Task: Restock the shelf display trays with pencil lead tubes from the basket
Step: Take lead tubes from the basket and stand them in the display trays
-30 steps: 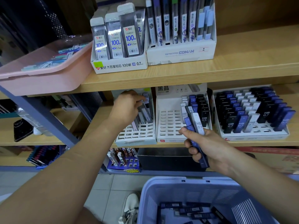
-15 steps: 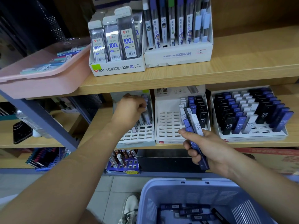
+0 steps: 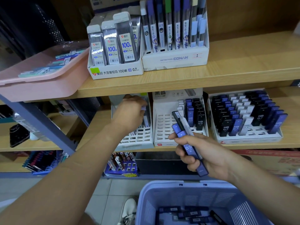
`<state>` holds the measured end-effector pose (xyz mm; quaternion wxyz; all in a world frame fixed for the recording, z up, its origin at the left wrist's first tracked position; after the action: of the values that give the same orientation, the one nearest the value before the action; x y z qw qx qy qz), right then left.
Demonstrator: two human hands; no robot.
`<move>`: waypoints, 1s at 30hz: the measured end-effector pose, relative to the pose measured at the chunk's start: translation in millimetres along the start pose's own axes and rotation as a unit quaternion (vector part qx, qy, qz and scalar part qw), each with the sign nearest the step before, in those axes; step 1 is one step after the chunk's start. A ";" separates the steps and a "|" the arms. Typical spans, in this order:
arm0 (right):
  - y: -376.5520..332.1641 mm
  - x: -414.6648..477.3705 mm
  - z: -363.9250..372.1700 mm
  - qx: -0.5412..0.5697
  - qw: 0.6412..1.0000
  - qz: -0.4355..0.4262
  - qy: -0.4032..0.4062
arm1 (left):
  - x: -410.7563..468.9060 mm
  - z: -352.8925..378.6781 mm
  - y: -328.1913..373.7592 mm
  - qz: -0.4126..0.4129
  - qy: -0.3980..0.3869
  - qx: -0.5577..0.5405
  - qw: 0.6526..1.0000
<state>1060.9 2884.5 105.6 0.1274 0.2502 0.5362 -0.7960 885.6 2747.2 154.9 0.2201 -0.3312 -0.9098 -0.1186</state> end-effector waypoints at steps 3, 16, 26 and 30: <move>-0.8 -0.1 0.7 -0.022 1.000 0.000 0.006 | -3.5 -17.3 34.9 -0.112 -0.075 -0.264 0.955; -7.1 -1.6 -14.7 -0.097 0.994 -0.037 0.041 | -14.8 -18.9 38.1 -0.322 -0.109 -0.582 0.739; -22.5 2.6 -31.7 0.106 0.980 -0.096 0.138 | -18.2 -18.8 61.2 -0.295 -0.145 -0.595 0.733; -26.3 4.3 -34.2 0.156 0.971 -0.103 0.152 | -26.7 -15.6 70.1 -0.299 -0.239 -0.568 0.728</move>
<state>1053.9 2926.5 113.8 -0.0787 0.3282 0.4417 -0.8312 954.8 2779.7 160.7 -0.2808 -0.1226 -0.7468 -0.5903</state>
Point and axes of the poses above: each hand's wrist, its own x-axis towards the middle knuckle, its own z-axis out of the palm, y = z × x, the point moved 4 cm from there along x, towards the middle knuckle, and after that the axes turned 9 degrees about y, right-handed, at the moved point
